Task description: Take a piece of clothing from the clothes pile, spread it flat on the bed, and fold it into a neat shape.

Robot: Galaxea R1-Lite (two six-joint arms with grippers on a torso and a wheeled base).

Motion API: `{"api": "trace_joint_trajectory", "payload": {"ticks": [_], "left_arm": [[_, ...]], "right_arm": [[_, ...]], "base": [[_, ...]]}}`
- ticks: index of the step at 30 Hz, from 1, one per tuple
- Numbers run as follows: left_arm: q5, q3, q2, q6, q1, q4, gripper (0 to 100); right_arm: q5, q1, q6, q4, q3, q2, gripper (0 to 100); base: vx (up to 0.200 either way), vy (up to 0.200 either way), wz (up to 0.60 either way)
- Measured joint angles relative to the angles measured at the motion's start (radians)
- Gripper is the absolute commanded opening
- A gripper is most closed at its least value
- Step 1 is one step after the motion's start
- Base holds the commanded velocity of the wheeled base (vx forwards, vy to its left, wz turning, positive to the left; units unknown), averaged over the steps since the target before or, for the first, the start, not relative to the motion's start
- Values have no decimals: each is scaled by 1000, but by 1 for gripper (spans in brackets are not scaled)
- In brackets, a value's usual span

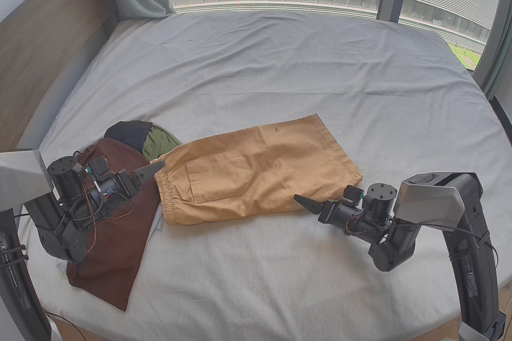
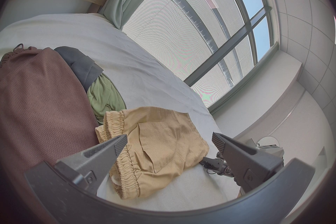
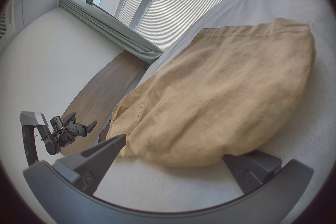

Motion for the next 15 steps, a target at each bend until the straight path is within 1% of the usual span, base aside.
{"api": "trace_joint_trajectory", "payload": {"ticks": [8,11,15], "left_arm": [[0,-1,-2,0,1,0,100],[0,-1,-2,0,1,0,100],[0,0,-2,0,1,0,100]], "right_arm": [[-22,18,2,-6,-79,50,100],[-43,19,4,-4,-103,59,100],[-48,18,4,-3,-120,67,100]], "base": [[0,0,0],[0,0,0],[0,0,0]]}}
